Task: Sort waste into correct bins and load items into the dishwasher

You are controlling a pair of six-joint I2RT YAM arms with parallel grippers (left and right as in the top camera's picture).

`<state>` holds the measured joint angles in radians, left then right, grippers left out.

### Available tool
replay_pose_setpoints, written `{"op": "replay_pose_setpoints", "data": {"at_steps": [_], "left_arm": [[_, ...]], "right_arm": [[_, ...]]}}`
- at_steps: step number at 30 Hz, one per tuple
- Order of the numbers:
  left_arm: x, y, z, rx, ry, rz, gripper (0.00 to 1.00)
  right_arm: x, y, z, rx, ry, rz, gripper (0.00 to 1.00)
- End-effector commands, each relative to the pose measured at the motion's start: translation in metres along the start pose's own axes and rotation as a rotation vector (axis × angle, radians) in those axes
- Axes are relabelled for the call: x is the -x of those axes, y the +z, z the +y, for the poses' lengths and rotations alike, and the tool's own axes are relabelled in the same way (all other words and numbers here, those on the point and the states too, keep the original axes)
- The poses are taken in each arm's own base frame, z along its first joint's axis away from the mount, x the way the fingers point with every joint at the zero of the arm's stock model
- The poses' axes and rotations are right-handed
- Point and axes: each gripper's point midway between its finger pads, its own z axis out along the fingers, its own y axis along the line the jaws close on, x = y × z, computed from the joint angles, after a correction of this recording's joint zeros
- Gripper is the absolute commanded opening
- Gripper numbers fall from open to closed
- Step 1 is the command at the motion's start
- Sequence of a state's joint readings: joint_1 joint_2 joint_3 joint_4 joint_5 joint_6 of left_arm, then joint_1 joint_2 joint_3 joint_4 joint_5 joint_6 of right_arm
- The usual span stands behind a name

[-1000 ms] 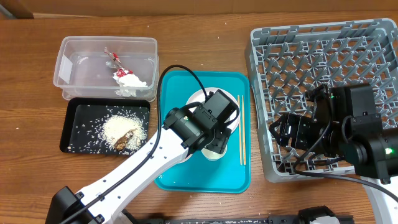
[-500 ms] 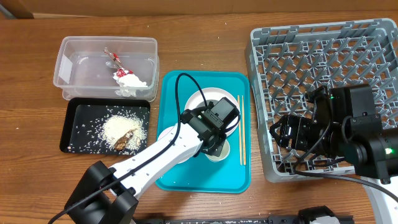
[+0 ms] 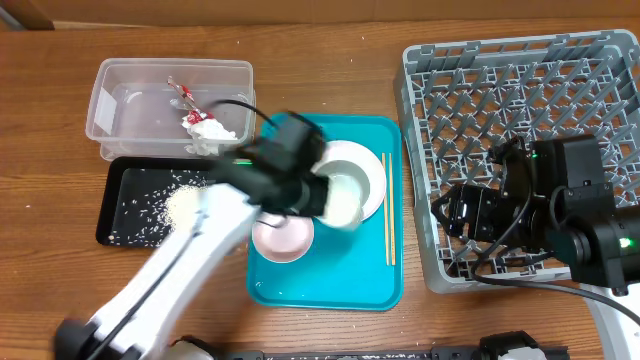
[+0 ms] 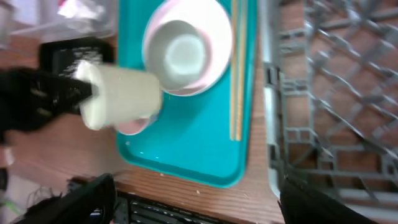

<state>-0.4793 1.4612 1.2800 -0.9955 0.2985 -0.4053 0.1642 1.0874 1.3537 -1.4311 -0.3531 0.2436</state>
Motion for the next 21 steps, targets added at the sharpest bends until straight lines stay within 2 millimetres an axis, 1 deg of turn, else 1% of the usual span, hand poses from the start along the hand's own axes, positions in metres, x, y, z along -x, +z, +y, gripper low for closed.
{"op": "replay_pose_setpoints", "data": {"at_steps": [1,4,7,10,12,15,18,21], "left_arm": [[0.011,-0.067,-0.035,-0.412,0.047,-0.068,0.04],[0.013,-0.097,-0.037,-0.609,0.064,-0.088,0.04],[0.009,-0.124,-0.043,-0.799,0.101,-0.109,0.04],[0.005,-0.151,-0.057,-0.991,0.167,-0.142,0.04],[0.004,-0.16,-0.063,-1.056,0.19,-0.149,0.04],[0.003,-0.164,-0.066,-1.083,0.198,-0.149,0.04],[0.001,-0.173,-0.07,-1.142,0.231,-0.163,0.04],[0.0,-0.173,-0.072,-1.144,0.237,-0.16,0.04]], "right_arm": [[-0.002,-0.008,0.037,0.204,-0.154,-0.002,0.87],[-0.001,-0.017,0.069,0.392,-0.28,-0.022,0.88],[-0.001,-0.035,0.101,0.598,-0.403,-0.056,0.91],[-0.001,-0.054,0.125,0.761,-0.485,-0.09,0.94],[0.0,-0.062,0.134,0.827,-0.521,-0.108,0.94],[-0.002,-0.072,0.141,0.894,-0.55,-0.114,0.94],[-0.002,-0.073,0.143,0.906,-0.542,-0.109,0.92],[-0.003,-0.076,0.145,0.929,-0.551,-0.108,0.91]]}}
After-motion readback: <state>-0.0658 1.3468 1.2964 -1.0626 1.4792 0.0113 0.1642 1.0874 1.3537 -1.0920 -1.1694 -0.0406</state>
